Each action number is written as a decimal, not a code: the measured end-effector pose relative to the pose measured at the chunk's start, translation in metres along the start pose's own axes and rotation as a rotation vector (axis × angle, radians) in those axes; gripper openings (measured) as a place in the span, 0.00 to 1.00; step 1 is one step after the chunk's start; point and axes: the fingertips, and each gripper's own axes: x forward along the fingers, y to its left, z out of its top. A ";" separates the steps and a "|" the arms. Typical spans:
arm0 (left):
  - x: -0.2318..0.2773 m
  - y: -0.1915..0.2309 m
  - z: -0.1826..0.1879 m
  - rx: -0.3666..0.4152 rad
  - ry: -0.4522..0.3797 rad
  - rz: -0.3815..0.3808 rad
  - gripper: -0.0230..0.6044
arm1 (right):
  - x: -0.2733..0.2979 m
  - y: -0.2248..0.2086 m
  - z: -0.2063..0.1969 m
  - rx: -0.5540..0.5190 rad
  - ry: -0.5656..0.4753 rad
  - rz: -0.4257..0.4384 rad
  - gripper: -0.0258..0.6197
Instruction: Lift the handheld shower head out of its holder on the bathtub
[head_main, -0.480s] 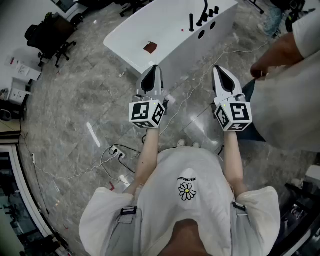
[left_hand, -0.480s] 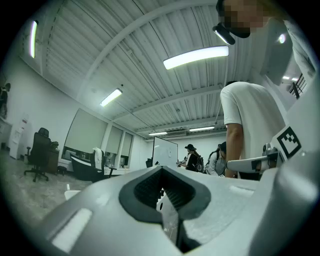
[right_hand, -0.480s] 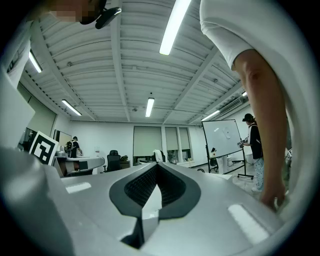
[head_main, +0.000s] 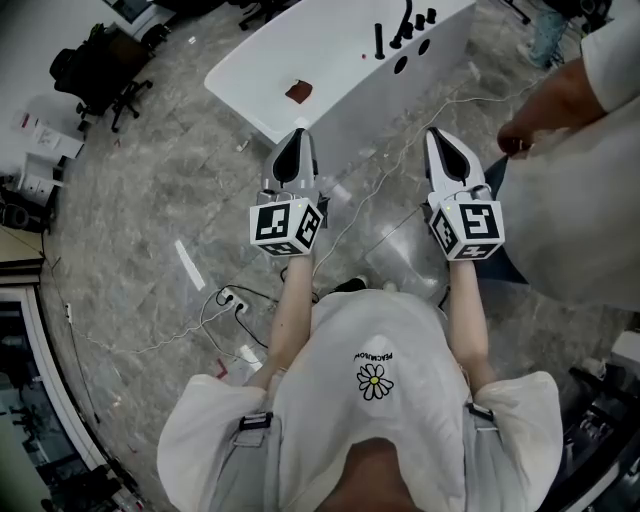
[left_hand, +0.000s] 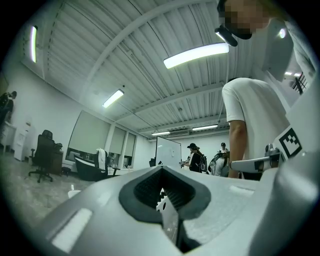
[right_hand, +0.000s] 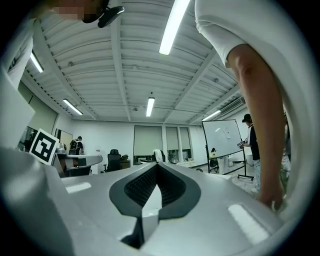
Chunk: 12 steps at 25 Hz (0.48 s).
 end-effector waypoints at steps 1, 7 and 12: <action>0.000 0.000 -0.002 -0.001 0.000 0.004 0.04 | -0.001 -0.002 -0.001 -0.001 0.000 0.002 0.08; 0.005 -0.005 -0.008 -0.011 -0.005 0.010 0.04 | -0.003 -0.008 -0.004 0.015 -0.006 0.030 0.08; 0.023 0.006 -0.012 -0.026 -0.012 0.010 0.04 | 0.015 -0.015 -0.011 0.011 0.008 0.025 0.08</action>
